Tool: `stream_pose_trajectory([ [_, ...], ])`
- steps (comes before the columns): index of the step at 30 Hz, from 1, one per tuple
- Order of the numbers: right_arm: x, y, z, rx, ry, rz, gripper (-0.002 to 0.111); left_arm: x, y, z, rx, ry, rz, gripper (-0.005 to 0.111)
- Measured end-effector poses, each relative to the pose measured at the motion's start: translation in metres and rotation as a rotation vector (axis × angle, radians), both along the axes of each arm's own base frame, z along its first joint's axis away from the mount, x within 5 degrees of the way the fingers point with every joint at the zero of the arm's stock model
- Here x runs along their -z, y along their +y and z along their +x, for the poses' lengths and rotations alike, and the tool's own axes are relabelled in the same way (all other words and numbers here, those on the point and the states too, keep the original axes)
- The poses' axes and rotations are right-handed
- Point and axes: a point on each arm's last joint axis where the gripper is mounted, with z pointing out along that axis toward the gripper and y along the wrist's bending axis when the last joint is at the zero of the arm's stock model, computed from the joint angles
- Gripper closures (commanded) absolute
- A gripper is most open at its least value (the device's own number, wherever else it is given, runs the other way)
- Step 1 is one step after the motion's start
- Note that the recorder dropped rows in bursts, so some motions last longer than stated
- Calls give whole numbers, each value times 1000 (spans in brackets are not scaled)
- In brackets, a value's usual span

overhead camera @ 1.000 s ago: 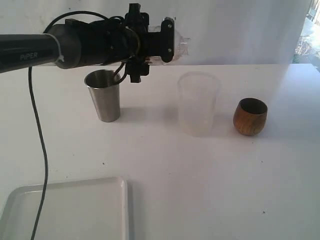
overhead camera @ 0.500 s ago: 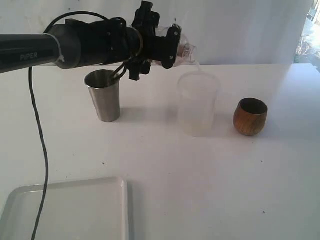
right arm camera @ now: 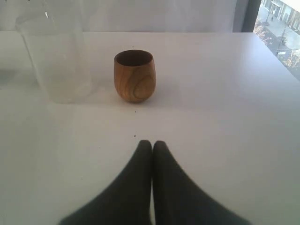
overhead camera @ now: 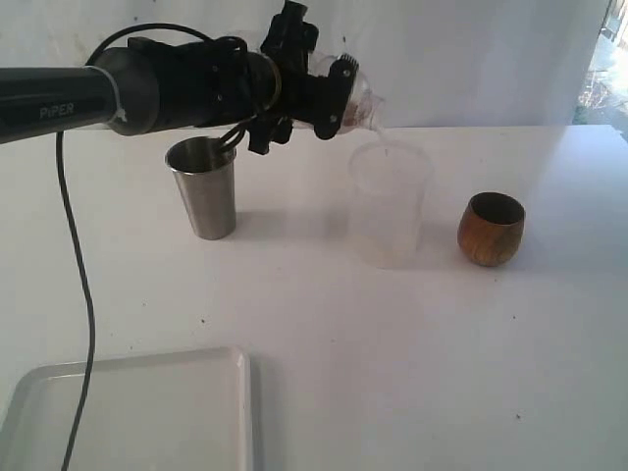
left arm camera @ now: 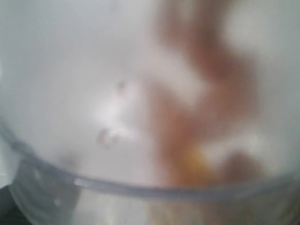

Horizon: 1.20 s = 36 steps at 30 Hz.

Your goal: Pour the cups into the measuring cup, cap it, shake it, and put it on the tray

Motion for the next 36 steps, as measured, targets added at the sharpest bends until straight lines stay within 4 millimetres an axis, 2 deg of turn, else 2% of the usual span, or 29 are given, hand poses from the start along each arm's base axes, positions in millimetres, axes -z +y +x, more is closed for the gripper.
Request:
stream_pose_trajectory([
  [36,0,0,0,0,0,2,108,-6,-2,2,109,-164,229,107],
])
